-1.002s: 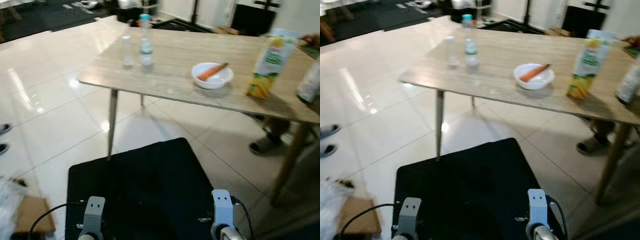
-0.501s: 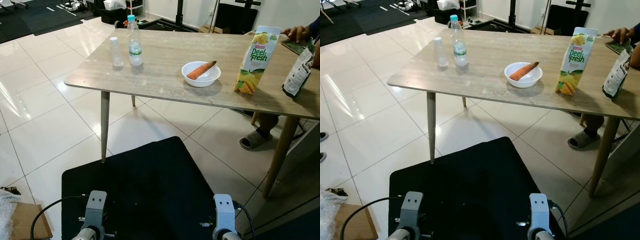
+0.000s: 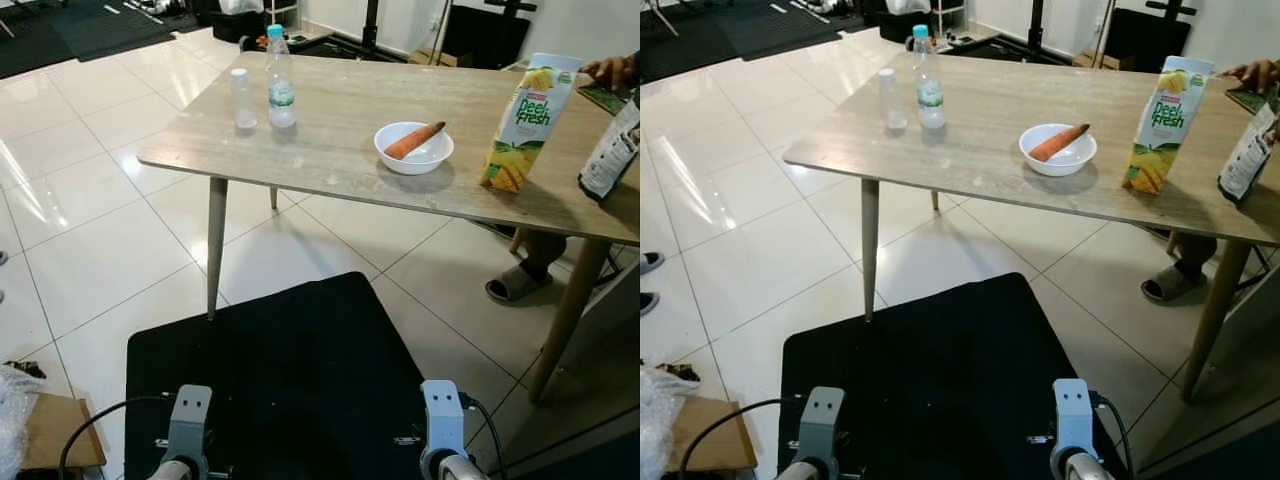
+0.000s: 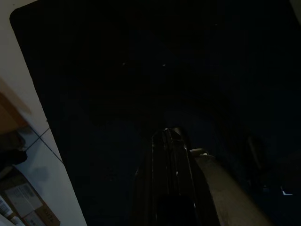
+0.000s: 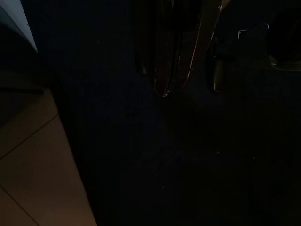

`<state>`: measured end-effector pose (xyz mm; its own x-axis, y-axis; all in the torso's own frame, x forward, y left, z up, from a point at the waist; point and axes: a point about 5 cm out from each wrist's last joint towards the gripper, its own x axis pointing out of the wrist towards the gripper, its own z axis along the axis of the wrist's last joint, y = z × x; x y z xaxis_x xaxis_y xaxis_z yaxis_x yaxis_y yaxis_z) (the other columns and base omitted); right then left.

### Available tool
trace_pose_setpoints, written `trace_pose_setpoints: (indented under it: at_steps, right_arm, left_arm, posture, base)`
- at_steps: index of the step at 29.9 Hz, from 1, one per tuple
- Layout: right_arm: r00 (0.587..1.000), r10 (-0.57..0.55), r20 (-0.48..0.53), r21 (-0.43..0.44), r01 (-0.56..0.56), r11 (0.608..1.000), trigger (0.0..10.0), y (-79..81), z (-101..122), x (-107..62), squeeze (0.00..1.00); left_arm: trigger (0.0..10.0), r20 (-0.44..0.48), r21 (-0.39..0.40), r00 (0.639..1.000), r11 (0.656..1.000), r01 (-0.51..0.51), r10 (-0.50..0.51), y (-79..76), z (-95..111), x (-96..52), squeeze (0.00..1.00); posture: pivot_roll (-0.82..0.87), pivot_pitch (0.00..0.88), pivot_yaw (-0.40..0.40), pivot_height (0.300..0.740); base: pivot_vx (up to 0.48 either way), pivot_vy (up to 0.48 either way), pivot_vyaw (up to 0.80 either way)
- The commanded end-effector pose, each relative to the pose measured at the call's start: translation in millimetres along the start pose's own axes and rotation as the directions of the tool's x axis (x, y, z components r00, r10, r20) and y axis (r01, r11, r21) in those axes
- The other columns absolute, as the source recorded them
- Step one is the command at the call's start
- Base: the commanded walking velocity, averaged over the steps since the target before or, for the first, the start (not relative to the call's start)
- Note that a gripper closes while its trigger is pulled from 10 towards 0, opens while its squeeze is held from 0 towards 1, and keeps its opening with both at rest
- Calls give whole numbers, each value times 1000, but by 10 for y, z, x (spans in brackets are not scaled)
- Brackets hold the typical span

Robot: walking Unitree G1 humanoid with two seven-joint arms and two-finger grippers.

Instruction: Restocking fridge

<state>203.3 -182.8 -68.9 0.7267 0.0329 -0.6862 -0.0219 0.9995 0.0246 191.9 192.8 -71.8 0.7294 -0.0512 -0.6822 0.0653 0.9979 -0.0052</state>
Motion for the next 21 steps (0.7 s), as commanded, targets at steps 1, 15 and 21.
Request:
trace_pose_setpoints:
  at_steps: [1, 15, 21]
  right_arm:
    - [1000, 6, -8, 5, -6, 1000, 10000, 23, -48, -14, 0]
    - [1000, 1, -10, 5, -1, 1000, 10000, 9, -72, -26, 0]
    - [1000, 2, -9, 2, -2, 1000, 10000, 8, -66, -25, 0]
  left_arm:
    - [10000, -29, -31, 1000, 1000, 7, -8, -46, -97, -24, 0]
    - [10000, -35, -29, 999, 999, 19, -20, -56, -105, -25, 0]
    - [10000, -37, -27, 999, 999, 17, -18, -56, -108, -26, 0]
  posture:
    - [-146, 108, 55, 725]
    - [-152, 109, 58, 725]
    - [-151, 108, 57, 725]
  base:
    - [0, 0, 0]
    - [246, 0, 0]
    - [294, 0, 0]
